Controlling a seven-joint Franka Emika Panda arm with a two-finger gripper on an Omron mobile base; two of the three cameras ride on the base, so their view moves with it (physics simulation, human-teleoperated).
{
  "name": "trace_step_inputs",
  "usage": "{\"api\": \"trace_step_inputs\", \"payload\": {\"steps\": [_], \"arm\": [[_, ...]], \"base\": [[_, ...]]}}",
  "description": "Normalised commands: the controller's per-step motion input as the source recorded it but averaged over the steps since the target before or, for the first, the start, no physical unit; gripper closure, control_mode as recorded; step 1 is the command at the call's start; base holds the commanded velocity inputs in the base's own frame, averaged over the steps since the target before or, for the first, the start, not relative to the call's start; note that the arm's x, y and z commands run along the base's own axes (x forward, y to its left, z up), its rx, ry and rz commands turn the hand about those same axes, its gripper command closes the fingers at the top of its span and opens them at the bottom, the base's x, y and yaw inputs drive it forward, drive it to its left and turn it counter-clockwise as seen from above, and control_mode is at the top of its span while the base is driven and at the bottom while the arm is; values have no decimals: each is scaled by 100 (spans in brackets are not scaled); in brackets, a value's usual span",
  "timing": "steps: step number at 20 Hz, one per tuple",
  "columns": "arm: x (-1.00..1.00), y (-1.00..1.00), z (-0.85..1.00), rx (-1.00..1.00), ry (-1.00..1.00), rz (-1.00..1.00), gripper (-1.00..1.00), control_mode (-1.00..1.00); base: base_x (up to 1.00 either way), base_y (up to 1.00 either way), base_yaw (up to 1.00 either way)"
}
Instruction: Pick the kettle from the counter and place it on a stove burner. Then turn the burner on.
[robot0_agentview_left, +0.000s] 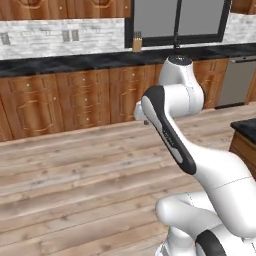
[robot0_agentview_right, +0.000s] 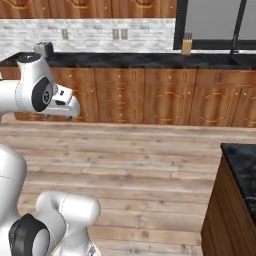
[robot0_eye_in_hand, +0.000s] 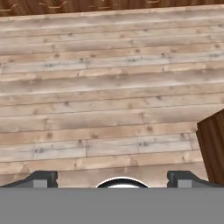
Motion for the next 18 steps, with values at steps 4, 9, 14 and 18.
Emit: {"api": "trace_step_inputs", "payload": {"steps": [4,9,14,18], "arm": [[0,0,0,0,0,0,-100,100],[0,0,0,0,0,0,-100,100],[0,0,0,0,0,0,-100,100],[0,0,0,0,0,0,-100,100]], "base": [[100,12,-20],[100,31,-30],[100,11,-45],[100,25,-64]]}}
